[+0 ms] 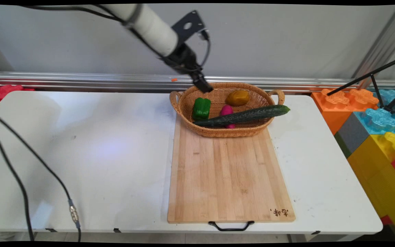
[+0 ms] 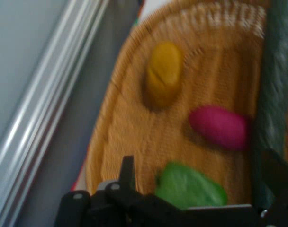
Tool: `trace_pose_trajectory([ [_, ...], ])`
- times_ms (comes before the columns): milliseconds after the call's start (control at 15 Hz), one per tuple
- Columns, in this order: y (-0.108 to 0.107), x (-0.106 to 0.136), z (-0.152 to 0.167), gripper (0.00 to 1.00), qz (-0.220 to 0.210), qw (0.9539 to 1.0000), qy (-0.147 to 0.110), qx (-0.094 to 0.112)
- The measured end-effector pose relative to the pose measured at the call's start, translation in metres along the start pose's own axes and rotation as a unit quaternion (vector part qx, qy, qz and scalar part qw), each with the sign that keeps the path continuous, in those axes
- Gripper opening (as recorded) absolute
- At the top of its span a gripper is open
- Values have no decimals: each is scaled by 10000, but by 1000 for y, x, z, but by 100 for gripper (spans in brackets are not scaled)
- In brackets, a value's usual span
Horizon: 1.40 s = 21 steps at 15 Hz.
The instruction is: Pick up the potato from the vegetable basket
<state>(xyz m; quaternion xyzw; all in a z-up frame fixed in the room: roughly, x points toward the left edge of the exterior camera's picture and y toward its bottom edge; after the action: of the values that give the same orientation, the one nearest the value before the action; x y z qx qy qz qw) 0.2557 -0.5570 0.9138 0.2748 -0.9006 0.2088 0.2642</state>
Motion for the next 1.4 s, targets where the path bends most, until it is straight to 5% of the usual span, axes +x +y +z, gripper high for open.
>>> trace_pose_trajectory([
  [267,4,24,61,100,-2,9999,128,110],
  [800,19,32,162,100,282,9992,158,220],
  [1400,22,30,216,100,489,9972,175,535],
])
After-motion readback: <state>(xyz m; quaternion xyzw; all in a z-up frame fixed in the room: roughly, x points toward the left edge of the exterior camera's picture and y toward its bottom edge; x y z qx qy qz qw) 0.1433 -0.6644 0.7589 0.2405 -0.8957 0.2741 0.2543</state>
